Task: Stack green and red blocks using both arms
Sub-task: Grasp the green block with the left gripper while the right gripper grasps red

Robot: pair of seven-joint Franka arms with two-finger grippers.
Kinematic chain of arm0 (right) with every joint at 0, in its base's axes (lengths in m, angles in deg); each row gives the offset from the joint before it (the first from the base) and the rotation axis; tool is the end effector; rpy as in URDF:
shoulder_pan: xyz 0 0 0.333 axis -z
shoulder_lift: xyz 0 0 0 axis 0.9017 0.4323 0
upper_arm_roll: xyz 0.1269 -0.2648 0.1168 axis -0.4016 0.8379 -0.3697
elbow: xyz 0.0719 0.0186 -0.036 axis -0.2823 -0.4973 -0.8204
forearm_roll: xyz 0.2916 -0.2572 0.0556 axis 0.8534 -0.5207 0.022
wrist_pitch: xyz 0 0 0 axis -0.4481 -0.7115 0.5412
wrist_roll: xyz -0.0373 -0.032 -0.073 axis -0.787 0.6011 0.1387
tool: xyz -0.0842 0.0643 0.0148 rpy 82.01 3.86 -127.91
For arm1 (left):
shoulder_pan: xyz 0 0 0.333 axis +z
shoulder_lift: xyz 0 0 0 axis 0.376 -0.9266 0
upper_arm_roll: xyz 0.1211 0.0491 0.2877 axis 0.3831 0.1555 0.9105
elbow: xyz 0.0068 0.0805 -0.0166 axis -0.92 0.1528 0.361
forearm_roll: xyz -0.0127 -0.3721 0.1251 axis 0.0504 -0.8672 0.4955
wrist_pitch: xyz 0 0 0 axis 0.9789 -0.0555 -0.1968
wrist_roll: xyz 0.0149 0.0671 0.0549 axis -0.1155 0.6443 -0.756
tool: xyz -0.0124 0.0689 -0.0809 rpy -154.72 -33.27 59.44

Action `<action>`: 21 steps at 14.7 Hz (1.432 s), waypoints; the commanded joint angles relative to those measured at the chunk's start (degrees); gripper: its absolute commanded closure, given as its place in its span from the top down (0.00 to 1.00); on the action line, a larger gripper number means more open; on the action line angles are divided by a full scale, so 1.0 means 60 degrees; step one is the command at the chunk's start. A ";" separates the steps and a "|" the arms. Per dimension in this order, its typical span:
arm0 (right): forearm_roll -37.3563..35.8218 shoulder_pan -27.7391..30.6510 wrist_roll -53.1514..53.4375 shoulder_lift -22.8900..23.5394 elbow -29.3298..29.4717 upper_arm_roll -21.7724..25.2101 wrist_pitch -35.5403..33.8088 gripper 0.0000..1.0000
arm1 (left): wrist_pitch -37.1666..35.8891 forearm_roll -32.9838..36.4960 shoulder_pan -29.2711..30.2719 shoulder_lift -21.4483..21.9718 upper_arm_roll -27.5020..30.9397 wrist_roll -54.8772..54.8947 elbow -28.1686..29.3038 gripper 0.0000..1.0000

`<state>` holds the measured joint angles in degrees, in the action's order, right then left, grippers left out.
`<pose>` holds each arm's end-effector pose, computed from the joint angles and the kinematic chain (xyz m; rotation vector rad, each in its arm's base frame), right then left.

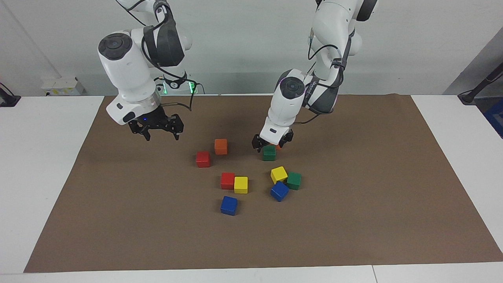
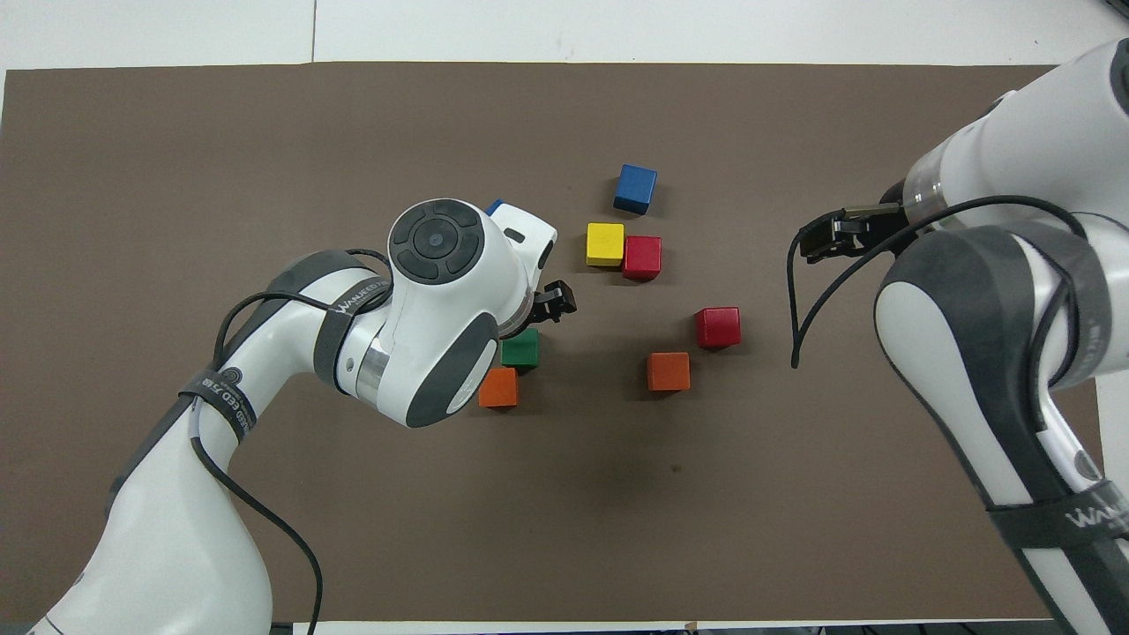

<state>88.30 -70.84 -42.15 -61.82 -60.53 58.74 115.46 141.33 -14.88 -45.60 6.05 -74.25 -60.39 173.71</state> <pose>0.5884 0.0999 0.5095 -3.1305 0.0337 0.0200 0.5118 -0.3755 0.3730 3.0329 0.2740 -0.1243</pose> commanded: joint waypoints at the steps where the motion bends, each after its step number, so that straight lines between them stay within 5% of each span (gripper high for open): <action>1: 0.0127 -0.0272 0.0538 -0.0042 -0.0426 0.0015 0.0385 1.00 | 0.0666 0.0174 -0.0254 -0.0043 0.0128 0.0089 0.0503 1.00; 5: 0.0127 -0.0785 0.1184 0.0252 -0.0863 0.0015 0.1189 1.00 | 0.0741 0.0540 -0.0357 -0.0351 0.0128 0.1435 0.0606 1.00; 16: 0.0127 -0.0931 0.1199 0.0282 -0.1407 0.0015 0.1922 1.00 | 0.1503 0.0526 -0.0343 -0.0293 0.0128 0.1291 0.1324 0.97; 19: 0.0127 -0.1078 0.1462 0.0340 -0.1480 0.0001 0.2158 1.00 | 0.1357 0.0526 -0.0313 -0.0307 0.0128 0.1013 0.1207 0.00; 21: 0.0127 -0.1094 0.1463 0.0414 -0.1495 0.0001 0.2231 1.00 | 0.1299 0.0511 -0.0255 -0.0293 0.0128 0.0984 0.1163 0.00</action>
<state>88.30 -77.08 -34.40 -59.38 -68.46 58.73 127.07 148.74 -12.49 -47.05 3.36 -73.99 -53.27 180.09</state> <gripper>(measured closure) 0.000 0.445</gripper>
